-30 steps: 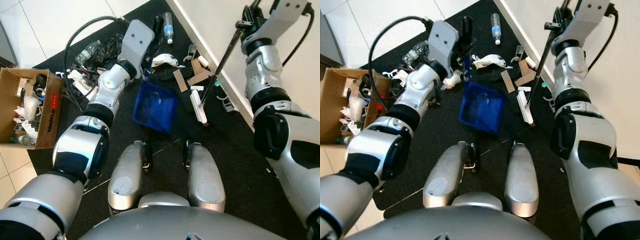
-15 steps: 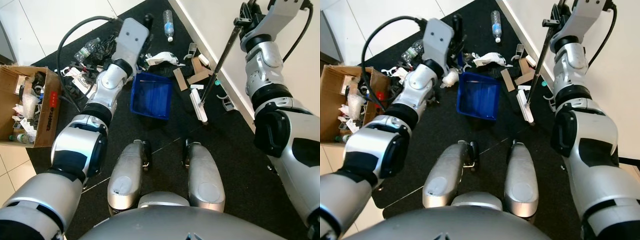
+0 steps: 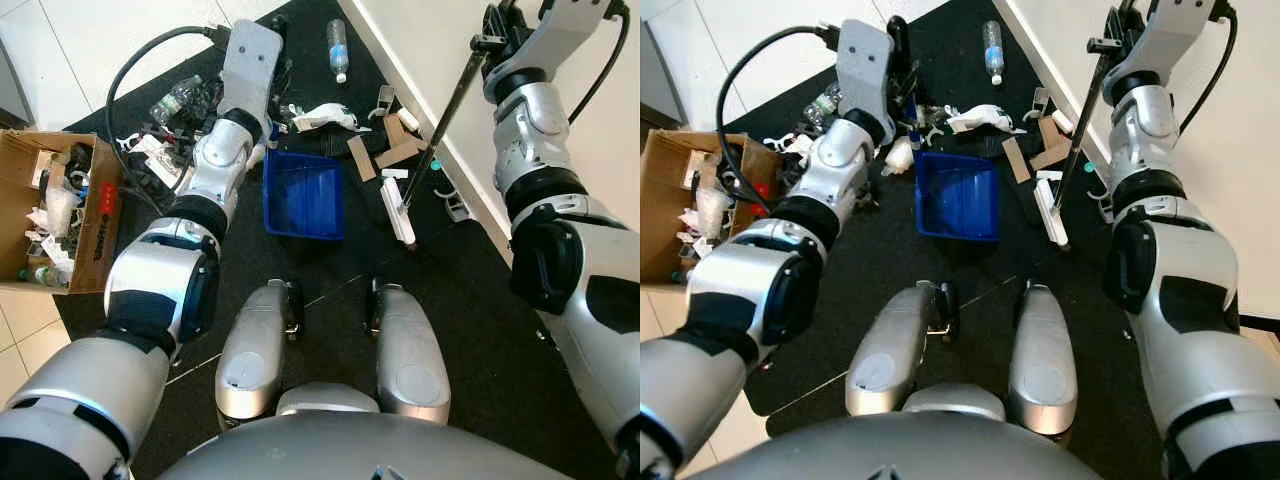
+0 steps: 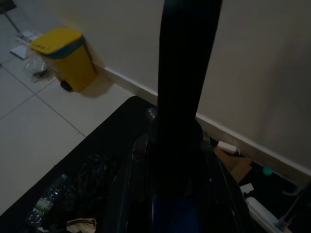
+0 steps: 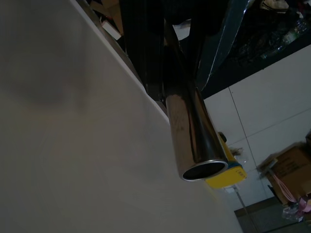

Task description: Sweep floor

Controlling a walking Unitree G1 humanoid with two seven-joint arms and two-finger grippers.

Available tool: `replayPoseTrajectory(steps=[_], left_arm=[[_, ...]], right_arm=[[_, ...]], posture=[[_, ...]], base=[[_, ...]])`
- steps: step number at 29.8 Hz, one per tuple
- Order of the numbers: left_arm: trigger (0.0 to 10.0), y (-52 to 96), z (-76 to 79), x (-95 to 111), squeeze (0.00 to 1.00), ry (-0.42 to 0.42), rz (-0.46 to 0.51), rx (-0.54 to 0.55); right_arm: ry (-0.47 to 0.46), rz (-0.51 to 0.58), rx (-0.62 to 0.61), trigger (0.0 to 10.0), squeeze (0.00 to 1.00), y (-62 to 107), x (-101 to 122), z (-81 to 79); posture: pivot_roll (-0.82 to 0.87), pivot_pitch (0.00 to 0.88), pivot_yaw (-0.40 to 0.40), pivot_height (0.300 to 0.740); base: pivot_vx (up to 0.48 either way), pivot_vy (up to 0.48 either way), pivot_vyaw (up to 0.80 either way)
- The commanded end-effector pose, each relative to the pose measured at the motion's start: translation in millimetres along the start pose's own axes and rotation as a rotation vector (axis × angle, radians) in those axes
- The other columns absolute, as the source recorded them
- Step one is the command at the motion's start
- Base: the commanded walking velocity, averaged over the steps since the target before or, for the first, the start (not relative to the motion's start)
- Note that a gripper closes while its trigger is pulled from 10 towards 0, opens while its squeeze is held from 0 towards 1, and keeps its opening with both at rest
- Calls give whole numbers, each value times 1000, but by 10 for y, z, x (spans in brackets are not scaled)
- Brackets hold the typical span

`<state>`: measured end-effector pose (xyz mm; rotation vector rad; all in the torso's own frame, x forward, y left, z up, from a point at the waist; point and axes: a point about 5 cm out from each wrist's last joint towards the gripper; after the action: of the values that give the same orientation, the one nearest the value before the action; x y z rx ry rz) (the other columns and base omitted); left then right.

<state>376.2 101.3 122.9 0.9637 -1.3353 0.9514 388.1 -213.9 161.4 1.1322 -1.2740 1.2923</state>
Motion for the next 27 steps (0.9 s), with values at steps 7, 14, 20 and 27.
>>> replayPoseTrajectory(steps=[7,14,20,27], left_arm=[[10000,-72,226,19,67,56,-32,-118],[10000,-74,328,10,67,30,-31,-176],[10000,-82,506,38,75,-45,-5,-276],[10000,-100,672,68,71,-27,2,-355]], right_arm=[[-19,-23,13,10000,0,15,-62,-48],[-18,-20,13,10000,0,19,-63,-44],[-50,-23,76,10000,0,31,-106,-142],[-158,-28,267,10000,0,13,-117,-449]], posture=[[63,268,100,740],[52,280,105,740],[58,289,109,740],[82,301,115,740]], base=[[0,0,0],[0,0,0],[0,0,0],[0,0,0]])
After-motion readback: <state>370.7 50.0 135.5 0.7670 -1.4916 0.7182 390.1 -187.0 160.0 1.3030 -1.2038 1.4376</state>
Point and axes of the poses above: a point about 5 cm out from each wrist's last joint towards the gripper, its own y axis pointing back from the gripper into the wrist, its own x axis along the axis of the wrist's last joint, z = x × y, and after that the axes turned 8 degrees about y, right-handed
